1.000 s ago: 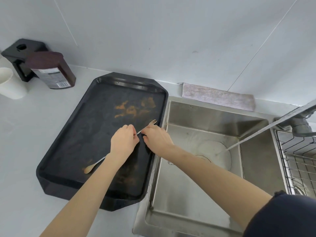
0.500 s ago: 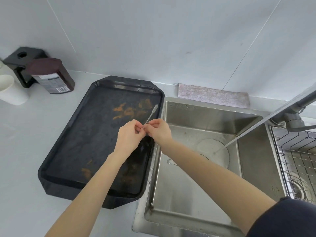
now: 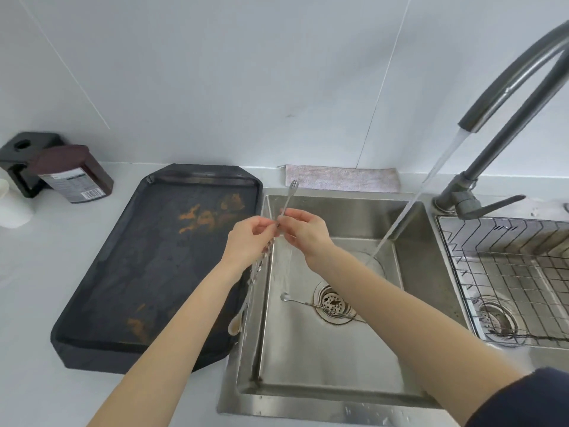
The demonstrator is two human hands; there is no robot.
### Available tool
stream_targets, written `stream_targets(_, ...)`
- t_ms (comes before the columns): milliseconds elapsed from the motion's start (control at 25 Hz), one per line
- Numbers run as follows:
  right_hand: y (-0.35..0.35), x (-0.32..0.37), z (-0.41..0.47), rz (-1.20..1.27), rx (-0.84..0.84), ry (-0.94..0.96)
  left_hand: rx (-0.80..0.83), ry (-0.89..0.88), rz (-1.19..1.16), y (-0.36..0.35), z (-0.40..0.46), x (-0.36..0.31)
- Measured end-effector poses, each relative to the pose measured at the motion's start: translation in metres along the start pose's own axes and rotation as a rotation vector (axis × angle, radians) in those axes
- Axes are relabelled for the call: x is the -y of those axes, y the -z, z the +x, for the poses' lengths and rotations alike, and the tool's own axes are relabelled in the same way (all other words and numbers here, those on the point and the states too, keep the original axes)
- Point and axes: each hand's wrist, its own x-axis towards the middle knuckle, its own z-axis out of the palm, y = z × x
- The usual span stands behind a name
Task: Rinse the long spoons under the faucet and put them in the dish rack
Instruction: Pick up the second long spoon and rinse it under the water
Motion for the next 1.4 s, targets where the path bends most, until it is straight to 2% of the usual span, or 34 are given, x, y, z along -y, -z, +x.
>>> stream_targets(280,0.078,0.011,-0.018,0.053,-0.145,0.069,0.157,-0.077,0.021,-0.065,-0.015,-0.033)
stream_targets(640,0.162,0.019,-0.024,0.037,-0.264,0.099,0.355,-0.005,-0.089,-0.139,-0.029,-0.057)
stream_targets(840,0.180,0.032,-0.015,0.096,-0.260,0.142,0.362,0.031,-0.112,-0.155,-0.028,-0.059)
stream_targets(1040,0.185,0.052,-0.006,-0.042,-0.237,0.172,0.349,0.064,-0.182,-0.156,-0.025,-0.051)
stream_targets(1200,0.178,0.060,-0.002,0.122,-0.222,0.118,0.332,0.077,-0.208,-0.155,-0.023,-0.052)
stream_targets(1400,0.175,0.036,-0.002,-0.006,-0.150,0.151,0.326,0.114,-0.259,-0.160,-0.021,-0.058)
